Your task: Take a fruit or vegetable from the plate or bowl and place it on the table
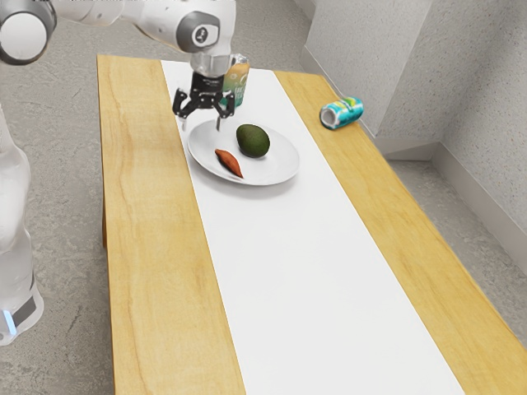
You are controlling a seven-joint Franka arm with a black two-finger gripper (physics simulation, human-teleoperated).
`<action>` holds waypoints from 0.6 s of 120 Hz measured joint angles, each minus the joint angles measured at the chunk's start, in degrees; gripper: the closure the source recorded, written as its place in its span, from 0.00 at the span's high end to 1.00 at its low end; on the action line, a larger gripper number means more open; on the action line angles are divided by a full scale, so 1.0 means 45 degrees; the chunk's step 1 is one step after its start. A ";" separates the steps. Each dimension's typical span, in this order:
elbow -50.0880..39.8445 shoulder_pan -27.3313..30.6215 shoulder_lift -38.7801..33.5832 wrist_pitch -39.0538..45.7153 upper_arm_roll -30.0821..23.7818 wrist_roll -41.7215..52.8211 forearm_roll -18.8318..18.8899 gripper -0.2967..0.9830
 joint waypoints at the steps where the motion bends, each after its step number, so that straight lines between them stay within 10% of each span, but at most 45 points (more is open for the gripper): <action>1: 0.0004 0.0000 0.0025 0.0008 0.0005 -0.0038 -0.0008 0.77; 72: 0.0458 -0.0813 0.1427 0.0512 -0.0060 -0.1696 -0.0957 0.76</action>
